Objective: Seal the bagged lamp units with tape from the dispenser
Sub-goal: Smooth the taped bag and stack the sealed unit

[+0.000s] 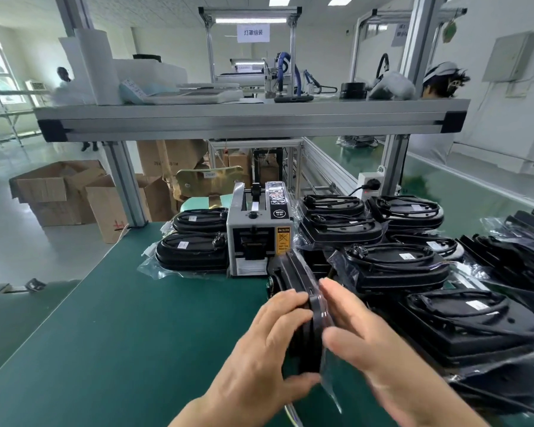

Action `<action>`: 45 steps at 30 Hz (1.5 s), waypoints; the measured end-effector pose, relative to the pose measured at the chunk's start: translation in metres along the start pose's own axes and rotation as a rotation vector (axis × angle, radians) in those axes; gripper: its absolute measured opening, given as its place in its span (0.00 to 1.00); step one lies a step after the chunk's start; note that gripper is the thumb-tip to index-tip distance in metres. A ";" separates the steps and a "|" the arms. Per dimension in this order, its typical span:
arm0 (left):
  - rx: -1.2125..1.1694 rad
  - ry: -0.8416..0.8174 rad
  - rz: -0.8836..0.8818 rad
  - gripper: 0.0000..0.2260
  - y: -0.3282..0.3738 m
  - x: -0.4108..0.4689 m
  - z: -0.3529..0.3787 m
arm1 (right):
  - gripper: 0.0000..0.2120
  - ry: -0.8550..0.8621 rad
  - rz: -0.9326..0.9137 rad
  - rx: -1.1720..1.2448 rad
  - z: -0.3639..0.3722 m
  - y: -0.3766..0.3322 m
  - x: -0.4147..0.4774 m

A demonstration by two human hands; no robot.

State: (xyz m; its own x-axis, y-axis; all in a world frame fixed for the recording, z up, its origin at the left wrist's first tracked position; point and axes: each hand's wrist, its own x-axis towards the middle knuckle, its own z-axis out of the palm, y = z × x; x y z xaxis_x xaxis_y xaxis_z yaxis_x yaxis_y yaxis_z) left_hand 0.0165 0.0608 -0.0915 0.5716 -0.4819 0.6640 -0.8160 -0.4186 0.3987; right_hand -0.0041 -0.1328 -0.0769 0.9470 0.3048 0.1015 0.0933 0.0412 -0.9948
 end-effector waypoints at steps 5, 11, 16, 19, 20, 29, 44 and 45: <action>-0.024 0.057 -0.078 0.28 -0.002 -0.023 0.020 | 0.23 0.304 0.025 0.024 0.040 0.011 0.000; -0.081 0.071 -0.129 0.33 -0.005 -0.032 0.020 | 0.25 0.405 0.088 0.051 0.048 0.016 0.007; -0.144 0.150 -0.114 0.15 -0.007 -0.021 0.004 | 0.24 0.458 0.114 -0.088 0.047 0.012 0.018; -0.391 0.439 -0.540 0.05 -0.019 0.017 -0.010 | 0.25 0.466 0.098 -0.186 0.050 0.013 0.019; -0.463 0.521 -0.740 0.05 -0.030 0.034 -0.012 | 0.25 0.463 0.097 -0.190 0.051 0.014 0.019; -0.904 0.602 -1.452 0.03 -0.111 0.115 0.002 | 0.23 0.438 0.077 -0.130 0.048 0.019 0.019; -0.900 0.797 -1.374 0.08 -0.100 0.133 0.006 | 0.21 0.386 0.047 -0.063 0.039 0.024 0.018; -0.892 0.686 -1.275 0.08 -0.088 0.126 -0.002 | 0.22 0.382 0.049 -0.055 0.038 0.024 0.018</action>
State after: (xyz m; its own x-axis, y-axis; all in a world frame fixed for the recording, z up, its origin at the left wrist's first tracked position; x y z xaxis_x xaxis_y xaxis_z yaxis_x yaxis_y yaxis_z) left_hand 0.1602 0.0386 -0.0419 0.9091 0.2897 -0.2994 0.1703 0.3973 0.9017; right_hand 0.0033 -0.0900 -0.0990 0.9960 -0.0715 0.0527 0.0515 -0.0193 -0.9985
